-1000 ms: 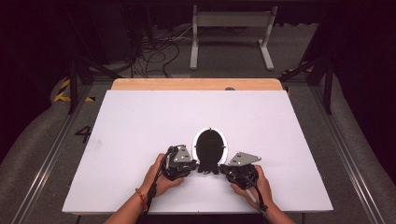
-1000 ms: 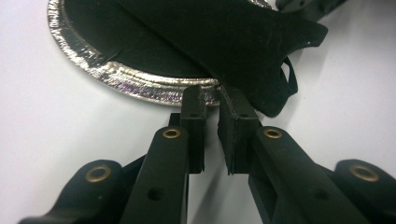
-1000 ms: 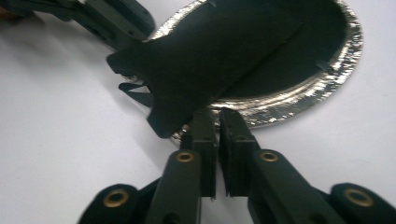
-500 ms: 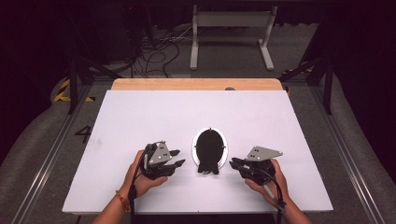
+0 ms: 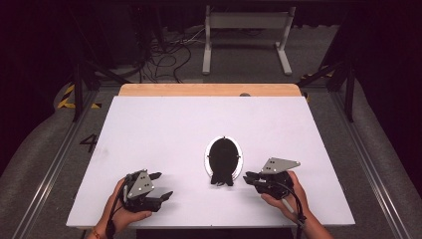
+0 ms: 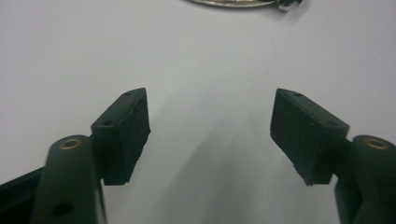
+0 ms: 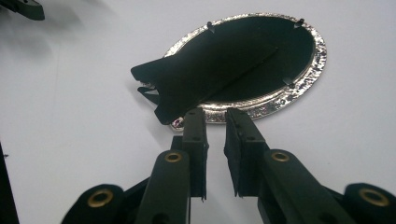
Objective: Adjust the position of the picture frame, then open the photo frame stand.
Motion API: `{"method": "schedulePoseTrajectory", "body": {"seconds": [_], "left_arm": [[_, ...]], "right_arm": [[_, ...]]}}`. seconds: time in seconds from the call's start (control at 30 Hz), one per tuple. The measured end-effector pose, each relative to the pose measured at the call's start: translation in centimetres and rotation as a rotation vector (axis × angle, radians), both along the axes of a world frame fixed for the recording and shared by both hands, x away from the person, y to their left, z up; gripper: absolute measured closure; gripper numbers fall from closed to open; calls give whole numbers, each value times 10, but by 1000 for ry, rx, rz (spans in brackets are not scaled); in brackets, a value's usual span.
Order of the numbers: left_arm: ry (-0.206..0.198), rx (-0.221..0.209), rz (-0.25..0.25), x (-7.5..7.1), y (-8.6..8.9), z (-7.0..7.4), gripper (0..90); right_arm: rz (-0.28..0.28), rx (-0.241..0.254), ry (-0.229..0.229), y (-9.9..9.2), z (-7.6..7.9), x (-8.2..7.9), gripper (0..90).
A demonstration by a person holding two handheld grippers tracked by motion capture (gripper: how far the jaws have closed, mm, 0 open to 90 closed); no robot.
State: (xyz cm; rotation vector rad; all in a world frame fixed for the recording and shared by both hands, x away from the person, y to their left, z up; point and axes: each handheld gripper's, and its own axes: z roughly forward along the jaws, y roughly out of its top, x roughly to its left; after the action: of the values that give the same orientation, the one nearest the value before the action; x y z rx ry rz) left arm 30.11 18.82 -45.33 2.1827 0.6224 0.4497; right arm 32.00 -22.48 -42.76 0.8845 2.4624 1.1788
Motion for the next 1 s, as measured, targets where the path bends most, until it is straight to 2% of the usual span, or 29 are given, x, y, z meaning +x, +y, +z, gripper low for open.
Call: {"method": "schedulePoseTrajectory", "body": {"seconds": [0.07,0.13,0.33,0.47,0.63,0.73,1.0], "left_arm": [[-3,-8,4,0,1,1,249],[-19,-36,26,1,4,3,216],[-2,-32,65,4,9,1,180],[-2,-27,69,4,11,1,175],[21,-45,77,7,13,0,188],[23,-41,72,8,12,0,183],[20,-28,73,7,13,-1,178]], "right_arm": [[3,0,12,1,-2,1,784],[8,-4,22,3,-3,1,775],[38,-28,42,10,-7,1,736],[49,-40,47,14,-8,0,717],[61,-51,58,18,-10,-2,706],[80,-93,61,22,-14,-2,717],[100,-129,61,33,-17,-4,726]]}}
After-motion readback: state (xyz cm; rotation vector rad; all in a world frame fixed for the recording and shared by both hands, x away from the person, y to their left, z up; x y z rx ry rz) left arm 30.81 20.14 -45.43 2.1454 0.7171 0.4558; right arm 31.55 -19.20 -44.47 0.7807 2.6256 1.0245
